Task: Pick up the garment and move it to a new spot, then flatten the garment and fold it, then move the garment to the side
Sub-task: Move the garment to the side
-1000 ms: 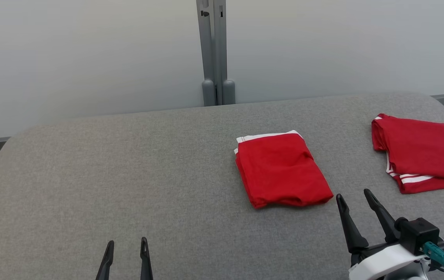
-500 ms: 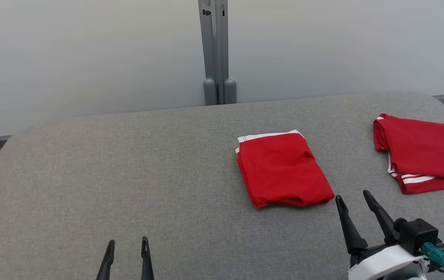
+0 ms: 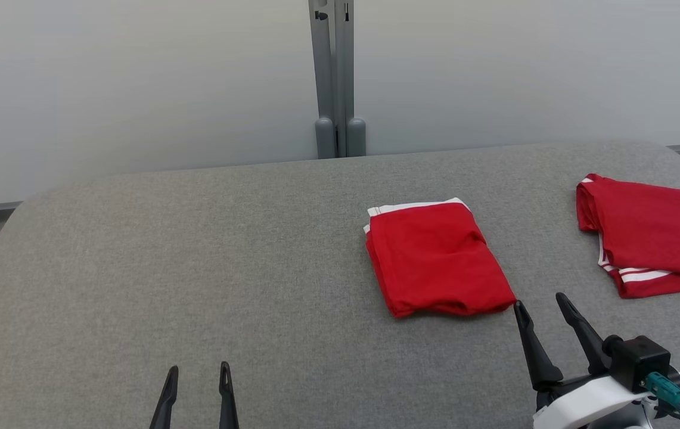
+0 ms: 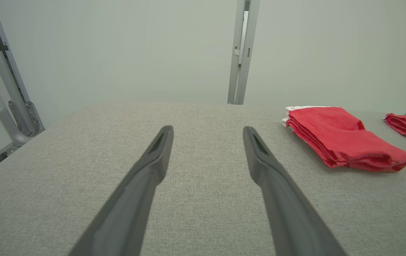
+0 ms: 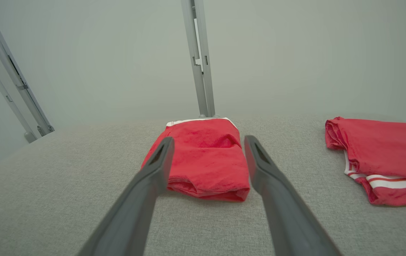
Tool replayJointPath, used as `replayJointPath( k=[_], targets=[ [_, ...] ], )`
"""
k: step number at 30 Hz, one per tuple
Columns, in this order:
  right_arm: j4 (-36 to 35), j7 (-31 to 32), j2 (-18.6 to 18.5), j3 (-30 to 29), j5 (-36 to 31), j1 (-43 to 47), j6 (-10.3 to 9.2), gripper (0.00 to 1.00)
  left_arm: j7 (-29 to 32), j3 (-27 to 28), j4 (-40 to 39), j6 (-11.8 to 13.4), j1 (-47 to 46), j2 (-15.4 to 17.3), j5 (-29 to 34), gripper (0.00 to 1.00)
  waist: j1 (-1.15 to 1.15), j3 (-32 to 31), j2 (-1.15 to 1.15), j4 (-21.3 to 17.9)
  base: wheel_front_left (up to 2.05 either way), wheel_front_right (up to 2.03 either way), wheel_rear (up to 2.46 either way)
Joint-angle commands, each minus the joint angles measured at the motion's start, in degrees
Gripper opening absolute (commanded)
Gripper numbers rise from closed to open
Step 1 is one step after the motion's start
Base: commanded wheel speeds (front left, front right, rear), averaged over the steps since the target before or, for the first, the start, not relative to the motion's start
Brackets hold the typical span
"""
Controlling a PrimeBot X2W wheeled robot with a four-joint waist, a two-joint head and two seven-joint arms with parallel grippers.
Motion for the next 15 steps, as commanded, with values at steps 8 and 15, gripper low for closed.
replayJointPath(
  k=[8, 15],
  targets=[
    [0.5, -0.1, -0.3, 0.2, -0.5, 0.3, -0.06, 1.0, 0.0, -0.3, -0.4, -0.4, -1.2, 0.1, 1.0, 1.0, 0.0, 1.3, 0.0, 0.3, 0.0, 0.0, 0.0],
    [1.0, -0.1, -0.4, 0.2, 1.0, -2.4, -0.06, 1.0, 0.0, -1.3, -1.1, -0.4, -2.9, 0.1, 1.7, 1.0, 0.0, 4.7, 0.0, 0.9, 0.0, 0.0, 0.0]
  ],
)
